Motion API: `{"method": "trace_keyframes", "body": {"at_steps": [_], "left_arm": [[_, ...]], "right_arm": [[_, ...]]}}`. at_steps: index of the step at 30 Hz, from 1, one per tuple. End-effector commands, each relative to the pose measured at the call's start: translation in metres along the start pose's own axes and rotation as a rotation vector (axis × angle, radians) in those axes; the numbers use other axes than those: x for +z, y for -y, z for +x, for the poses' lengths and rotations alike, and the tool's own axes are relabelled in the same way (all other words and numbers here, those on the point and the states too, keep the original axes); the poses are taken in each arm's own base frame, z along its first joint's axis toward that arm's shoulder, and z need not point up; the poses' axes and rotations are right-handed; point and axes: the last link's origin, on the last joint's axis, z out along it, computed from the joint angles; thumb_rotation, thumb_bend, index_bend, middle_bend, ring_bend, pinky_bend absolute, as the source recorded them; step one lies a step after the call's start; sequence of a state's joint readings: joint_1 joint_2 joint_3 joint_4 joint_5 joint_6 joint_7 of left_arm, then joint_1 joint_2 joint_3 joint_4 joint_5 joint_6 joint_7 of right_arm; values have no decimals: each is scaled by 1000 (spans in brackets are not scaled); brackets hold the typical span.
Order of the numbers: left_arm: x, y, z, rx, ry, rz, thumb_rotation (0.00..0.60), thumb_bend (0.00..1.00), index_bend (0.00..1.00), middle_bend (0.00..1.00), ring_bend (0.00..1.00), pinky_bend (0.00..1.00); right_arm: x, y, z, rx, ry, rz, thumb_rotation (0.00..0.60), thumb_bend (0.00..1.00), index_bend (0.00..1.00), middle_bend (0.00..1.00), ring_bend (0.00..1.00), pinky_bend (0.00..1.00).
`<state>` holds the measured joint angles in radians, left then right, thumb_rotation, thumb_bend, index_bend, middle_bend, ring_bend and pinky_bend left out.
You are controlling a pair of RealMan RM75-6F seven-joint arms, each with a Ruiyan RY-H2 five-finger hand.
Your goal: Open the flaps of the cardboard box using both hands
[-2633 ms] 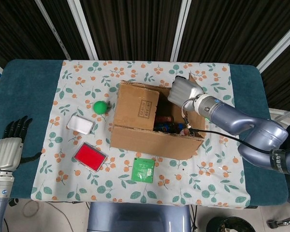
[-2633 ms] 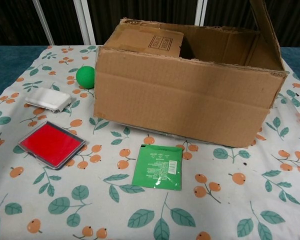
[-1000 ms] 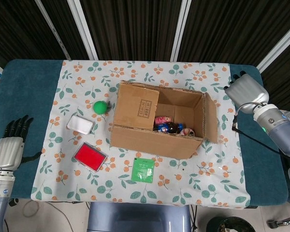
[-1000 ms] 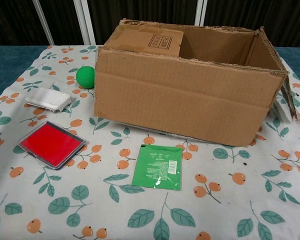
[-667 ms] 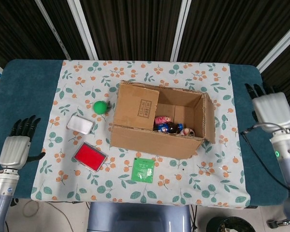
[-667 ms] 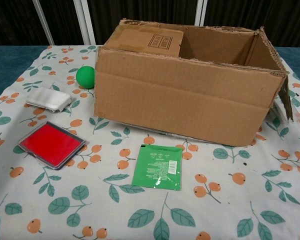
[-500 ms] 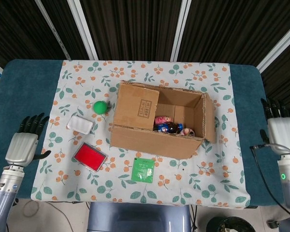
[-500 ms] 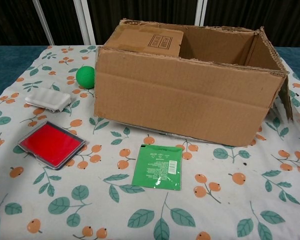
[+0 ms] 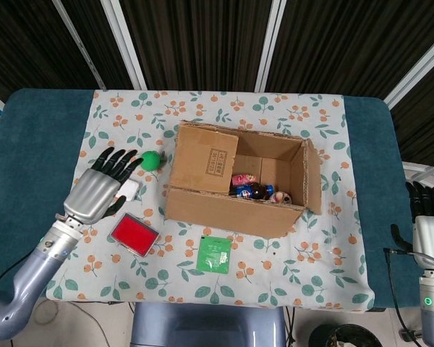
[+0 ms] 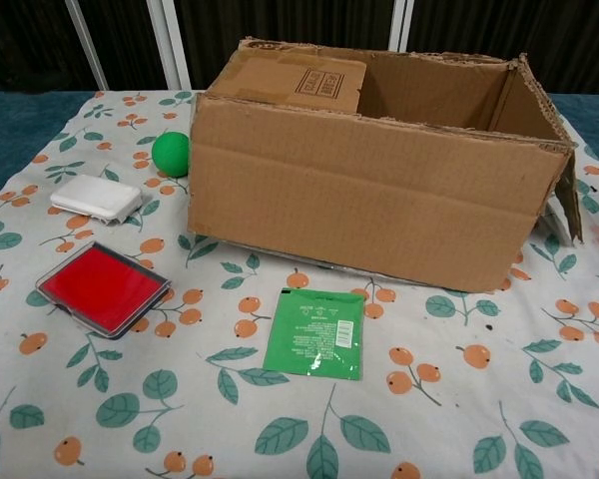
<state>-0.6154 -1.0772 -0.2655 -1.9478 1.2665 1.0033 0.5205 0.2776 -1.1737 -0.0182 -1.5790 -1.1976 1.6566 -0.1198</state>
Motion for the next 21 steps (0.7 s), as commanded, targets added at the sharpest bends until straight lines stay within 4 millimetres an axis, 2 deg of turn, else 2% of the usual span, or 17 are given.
{"method": "trace_keyframes", "body": {"at_steps": [1,4,8,14,21], "left_arm": [[29,-20,19,72,16,-91,600,607,1,35,0,59],[53,-36,28,127,36,-151,600,714,22,90,28,151],[89,-56,34,196,81,-222,600,809,84,146,71,191],[141,-90,32,314,154,-319,600,844,124,181,93,206],[173,-123,17,389,223,-390,600,855,144,215,105,228]], "right_arm": [[1,0,-2,43,-23,6,600,386,23,92,88,250],[0,-2,-5,61,-19,5,600,386,29,92,88,250],[-1,-4,-7,92,-5,-4,600,386,31,91,88,250],[-1,-7,-10,112,10,-15,600,385,40,92,88,251],[1,-10,-10,130,22,-37,600,386,61,96,88,250]]}}
